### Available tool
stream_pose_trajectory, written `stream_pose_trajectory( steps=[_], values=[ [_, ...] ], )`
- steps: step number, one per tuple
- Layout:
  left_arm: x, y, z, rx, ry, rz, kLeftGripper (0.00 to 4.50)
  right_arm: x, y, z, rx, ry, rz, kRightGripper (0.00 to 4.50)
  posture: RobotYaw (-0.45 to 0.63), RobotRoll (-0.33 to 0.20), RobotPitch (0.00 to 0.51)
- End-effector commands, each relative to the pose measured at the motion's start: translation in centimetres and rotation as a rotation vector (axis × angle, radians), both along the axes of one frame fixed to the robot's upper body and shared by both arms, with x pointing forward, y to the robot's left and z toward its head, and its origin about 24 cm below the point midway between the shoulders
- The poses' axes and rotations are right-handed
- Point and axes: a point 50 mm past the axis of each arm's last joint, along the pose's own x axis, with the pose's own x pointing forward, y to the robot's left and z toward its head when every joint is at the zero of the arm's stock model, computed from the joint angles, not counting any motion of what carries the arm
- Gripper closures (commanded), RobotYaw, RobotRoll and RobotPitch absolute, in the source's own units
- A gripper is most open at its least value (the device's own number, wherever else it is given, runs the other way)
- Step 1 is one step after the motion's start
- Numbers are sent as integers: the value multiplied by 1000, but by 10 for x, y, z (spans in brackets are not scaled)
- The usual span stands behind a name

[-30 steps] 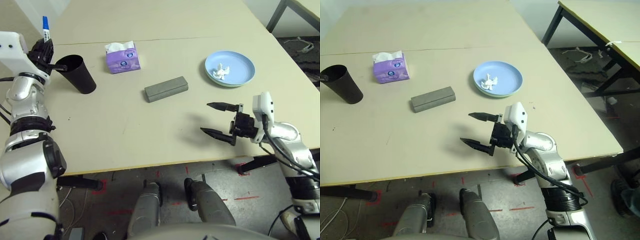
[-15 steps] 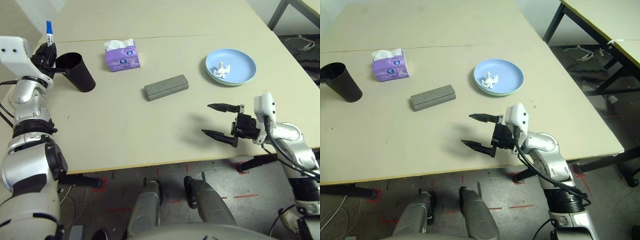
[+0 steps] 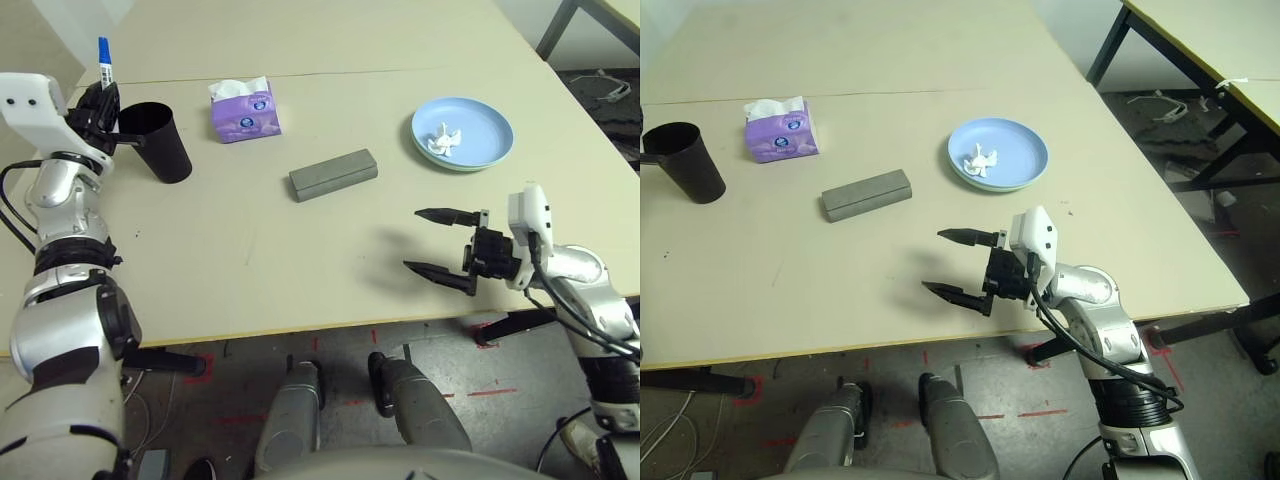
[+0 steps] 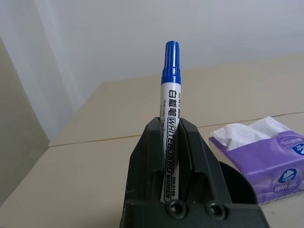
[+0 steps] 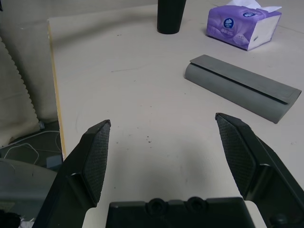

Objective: Organize and tidy the items on the table.

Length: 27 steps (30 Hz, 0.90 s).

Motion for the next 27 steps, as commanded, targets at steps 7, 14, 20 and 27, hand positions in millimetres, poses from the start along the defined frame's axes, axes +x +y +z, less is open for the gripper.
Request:
stream_pose_trajectory(
  steps=[7, 14, 20, 27],
  values=[
    [0, 1, -2, -7, 8, 0, 4202, 0, 2, -2, -16, 1, 16, 0, -143, 0, 229],
    [-2, 4, -1, -12, 3, 11, 4202, 2, 4, -4, -18, 0, 19, 0, -137, 0, 220],
    [-3, 6, -1, -14, 5, 15, 4202, 5, 5, -4, -18, -3, 16, 0, -134, 0, 215],
    [-6, 8, -1, -13, 0, 15, 4202, 5, 4, -5, -16, -5, 11, 0, -135, 0, 207]
  ],
)
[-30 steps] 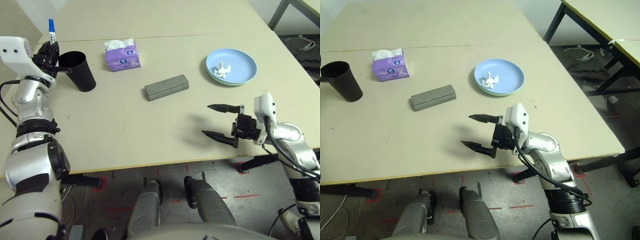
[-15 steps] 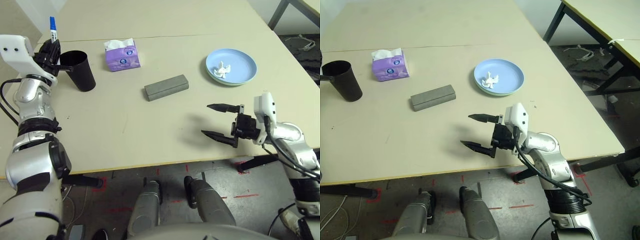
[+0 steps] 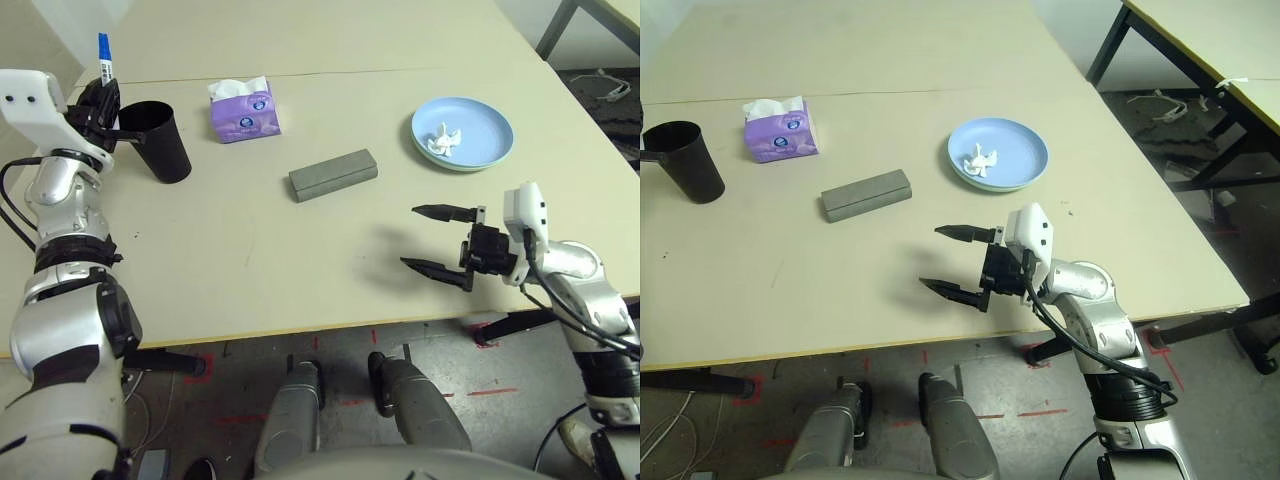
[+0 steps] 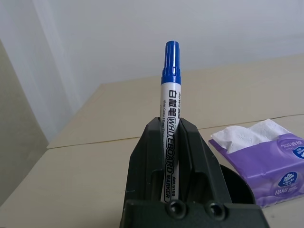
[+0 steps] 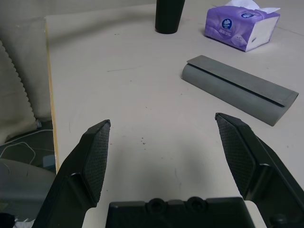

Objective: Organize and tidy the items on the table.

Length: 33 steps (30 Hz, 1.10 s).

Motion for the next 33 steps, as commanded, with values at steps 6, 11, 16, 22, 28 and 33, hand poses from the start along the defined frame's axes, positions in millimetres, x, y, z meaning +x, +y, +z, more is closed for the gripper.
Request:
stream_pose_trajectory(
  steps=[6, 11, 16, 22, 28, 33],
  values=[
    [-10, 12, -3, -22, 3, 9, 4202, 0, 2, -6, -7, 6, 7, 0, -131, 0, 199],
    [-14, 14, -4, -22, -4, 4, 4202, 1, 3, -6, -6, 5, 11, 0, -124, 0, 200],
    [-17, 15, -4, -16, -6, 5, 4202, 2, 4, -6, -4, 5, 18, 0, -121, 0, 199],
    [-14, 12, 8, -12, -43, -4, 4202, 2, 5, -6, -6, 1, 24, 0, -126, 0, 195],
    [-6, 5, 13, -3, -46, -12, 4202, -1, 4, -6, -8, 1, 26, 0, -142, 0, 197],
    [0, 2, 11, -42, -36, -7, 4202, -4, 5, -6, -8, 5, 28, 0, -153, 0, 204]
  ],
)
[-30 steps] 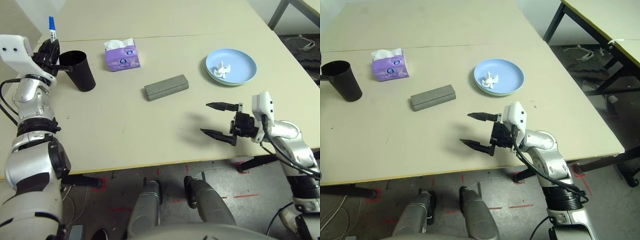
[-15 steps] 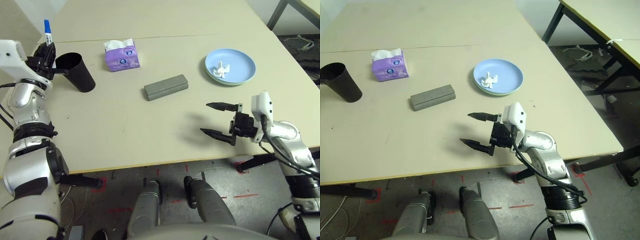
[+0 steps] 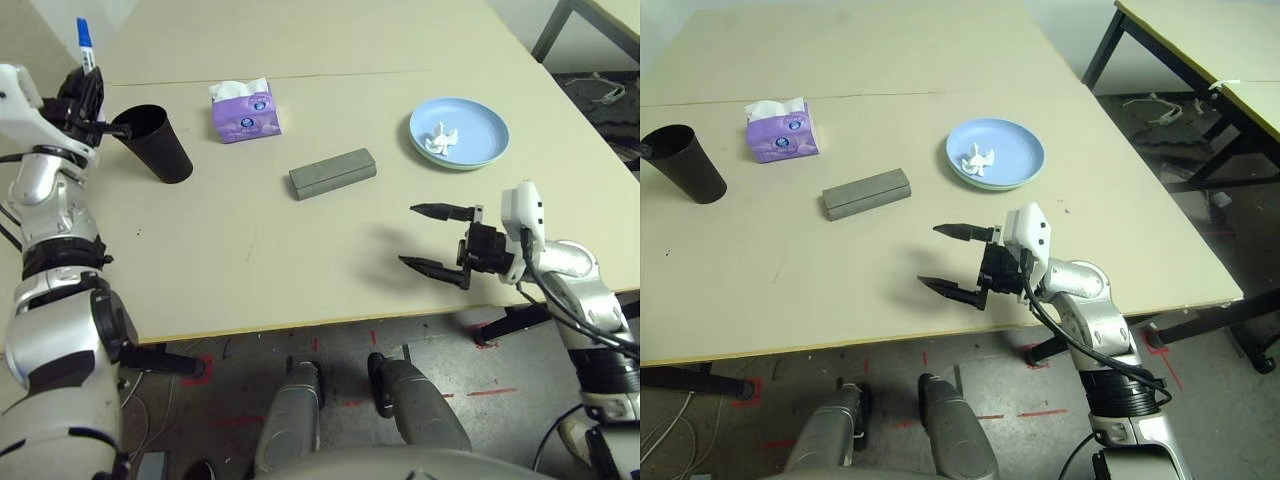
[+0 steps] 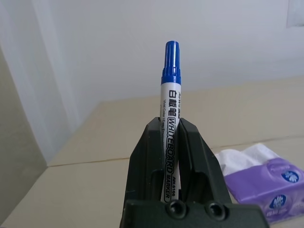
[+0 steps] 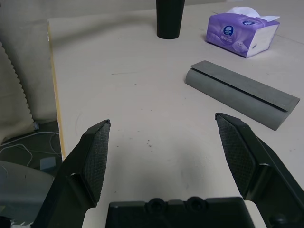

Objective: Organize and tidy the items on the table.

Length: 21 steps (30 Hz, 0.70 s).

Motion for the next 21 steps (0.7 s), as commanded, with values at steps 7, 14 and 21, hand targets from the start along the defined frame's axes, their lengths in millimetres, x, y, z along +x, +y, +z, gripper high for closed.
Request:
stream_pose_trajectory(
  steps=[7, 14, 21],
  values=[
    [8, -3, -7, -28, 36, 26, 4202, -10, 4, -4, -17, 19, 17, 0, -166, 0, 210],
    [9, -3, -11, -25, 52, 31, 4202, -14, 2, -4, -19, 27, 9, 0, -173, 0, 219],
    [9, -3, -12, -20, 58, 31, 4202, -15, 4, -4, -19, 34, 11, 0, -168, 0, 228]
  ],
)
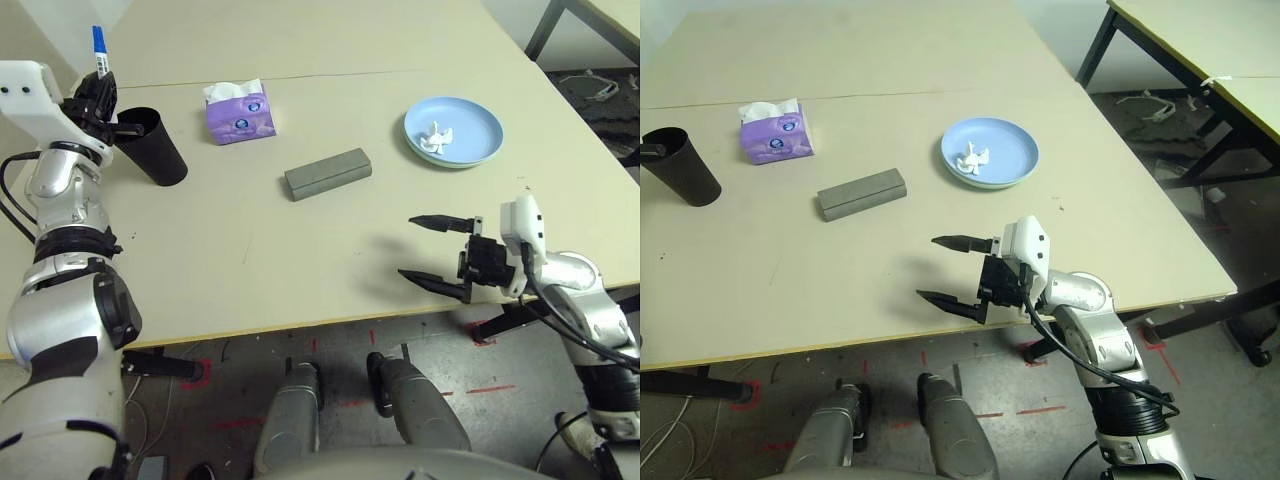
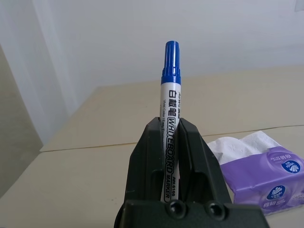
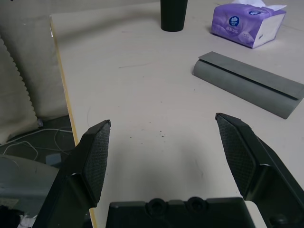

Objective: Organize and tidy the items on the table.

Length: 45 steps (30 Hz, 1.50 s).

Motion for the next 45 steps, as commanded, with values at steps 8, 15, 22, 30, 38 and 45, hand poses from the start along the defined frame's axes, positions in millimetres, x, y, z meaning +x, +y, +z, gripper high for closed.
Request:
stream_pose_trajectory(
  steps=[8, 15, 22, 30, 38, 45],
  values=[
    [-1, 0, -2, 9, 6, -2, 2508, -2, 4, 1, 0, 3, 18, 0, -165, 0, 226],
    [-1, 1, -4, 4, -1, 3, 183, -1, 4, 1, 0, 5, 16, 0, -163, 0, 229],
    [-6, 3, -8, -21, -5, -62, 16, 5, 3, 8, 73, -1, -46, 0, -158, 0, 226],
    [-56, 44, -11, -47, -50, -19, 16, 30, -43, 35, 271, -81, -396, 0, -151, 0, 226],
    [-141, 80, -46, -97, 19, 135, 16, 33, -132, 26, 380, -159, -876, 0, -128, 0, 221],
    [-143, 36, -90, 79, 269, 26, 16, 35, -155, -4, 304, -221, -1026, 0, -108, 0, 221]
  ],
)
